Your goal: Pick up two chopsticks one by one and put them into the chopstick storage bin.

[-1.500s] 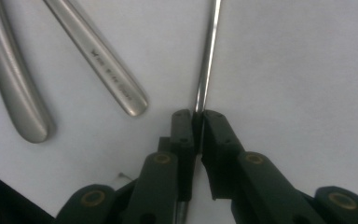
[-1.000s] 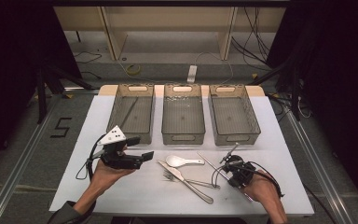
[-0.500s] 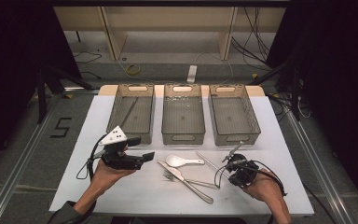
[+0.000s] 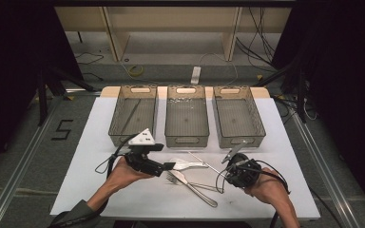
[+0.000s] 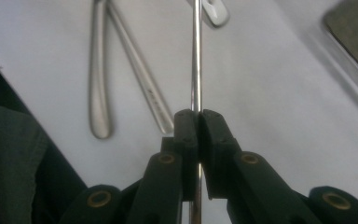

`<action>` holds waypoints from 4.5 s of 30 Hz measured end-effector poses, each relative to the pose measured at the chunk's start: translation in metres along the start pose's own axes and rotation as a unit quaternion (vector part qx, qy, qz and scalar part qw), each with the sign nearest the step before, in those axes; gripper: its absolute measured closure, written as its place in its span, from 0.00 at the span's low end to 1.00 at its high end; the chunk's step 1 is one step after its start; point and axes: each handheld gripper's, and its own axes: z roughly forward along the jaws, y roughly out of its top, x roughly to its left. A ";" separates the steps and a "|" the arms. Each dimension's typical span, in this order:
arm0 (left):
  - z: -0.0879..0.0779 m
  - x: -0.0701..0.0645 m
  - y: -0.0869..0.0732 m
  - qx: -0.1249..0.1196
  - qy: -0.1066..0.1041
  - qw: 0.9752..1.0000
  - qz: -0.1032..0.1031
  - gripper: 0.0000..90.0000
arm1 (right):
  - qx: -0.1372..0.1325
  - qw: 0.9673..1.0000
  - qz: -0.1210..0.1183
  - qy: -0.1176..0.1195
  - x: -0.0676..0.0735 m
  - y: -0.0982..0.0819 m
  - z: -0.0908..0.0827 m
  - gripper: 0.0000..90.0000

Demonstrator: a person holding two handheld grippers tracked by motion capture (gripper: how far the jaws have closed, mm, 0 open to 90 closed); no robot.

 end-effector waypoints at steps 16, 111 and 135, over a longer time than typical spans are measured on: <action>0.034 -0.037 0.013 0.105 -0.035 0.984 0.142 0.21 | -0.021 0.995 -0.093 0.010 0.046 0.030 -0.010 0.96; -0.058 0.088 0.014 0.022 0.123 0.989 -0.080 0.95 | -0.222 0.974 0.035 0.018 0.017 0.008 0.020 0.32; -0.058 0.163 0.025 0.017 0.204 0.965 -0.162 0.95 | -0.228 0.972 0.041 0.031 0.019 0.005 0.023 0.31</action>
